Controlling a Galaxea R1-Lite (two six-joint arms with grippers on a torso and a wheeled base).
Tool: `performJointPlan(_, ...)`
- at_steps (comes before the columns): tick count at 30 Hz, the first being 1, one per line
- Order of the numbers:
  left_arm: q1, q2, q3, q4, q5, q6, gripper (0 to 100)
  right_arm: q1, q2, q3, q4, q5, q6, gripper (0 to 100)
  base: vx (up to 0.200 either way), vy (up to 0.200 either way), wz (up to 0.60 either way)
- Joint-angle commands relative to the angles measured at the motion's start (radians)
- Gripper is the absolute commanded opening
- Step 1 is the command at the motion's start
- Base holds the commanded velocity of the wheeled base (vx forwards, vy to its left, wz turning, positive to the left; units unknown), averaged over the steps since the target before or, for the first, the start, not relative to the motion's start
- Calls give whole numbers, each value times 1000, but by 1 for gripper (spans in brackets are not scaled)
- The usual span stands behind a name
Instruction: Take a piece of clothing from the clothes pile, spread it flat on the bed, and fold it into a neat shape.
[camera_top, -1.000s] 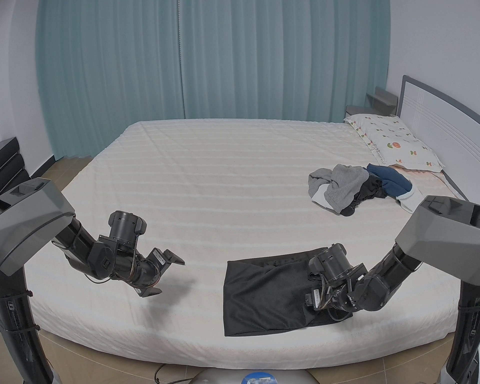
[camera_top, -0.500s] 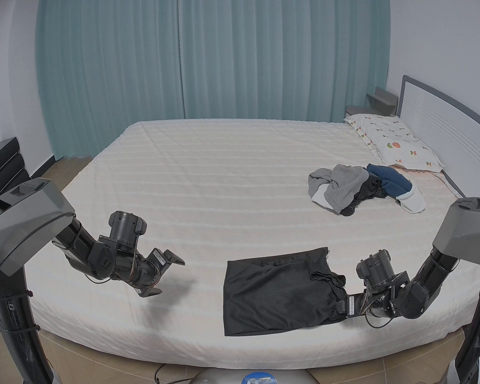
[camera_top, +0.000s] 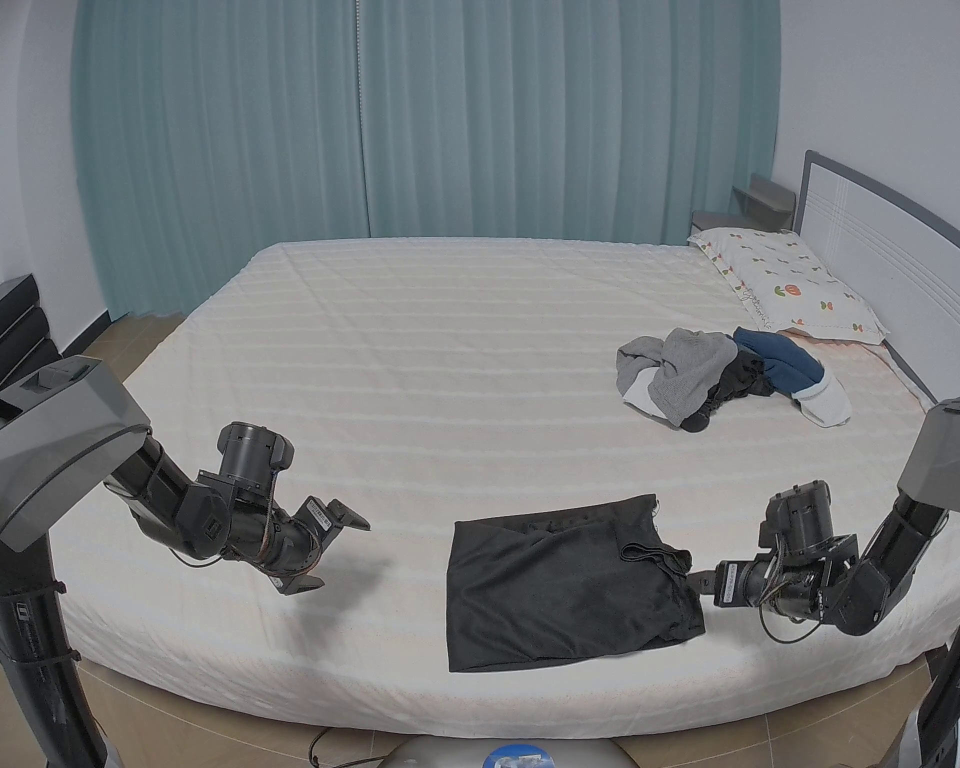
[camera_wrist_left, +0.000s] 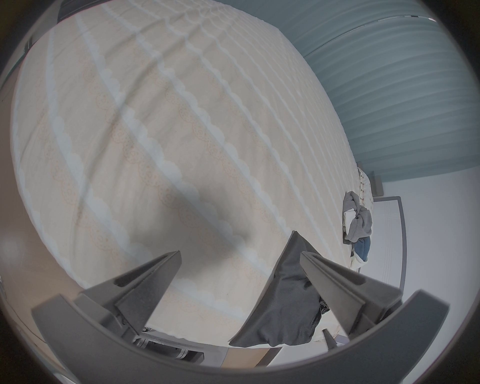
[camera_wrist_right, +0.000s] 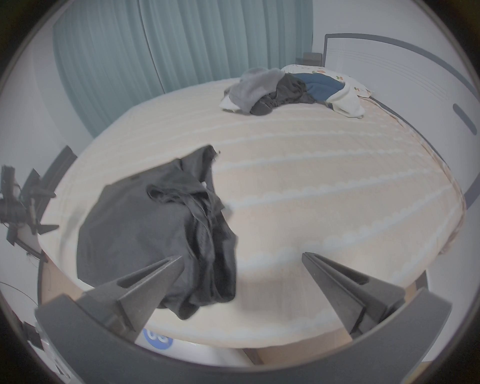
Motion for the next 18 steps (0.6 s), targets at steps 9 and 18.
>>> performJointPlan(9, 5, 0, -22, -22, 27, -79, 100, 156, 60, -269, 90, 25, 210, 100, 0, 0, 0)
performJointPlan(18, 0, 3, -8, -37, 29, -68, 100, 227, 172, -445, 270, 106, 355, 100, 0, 0, 0)
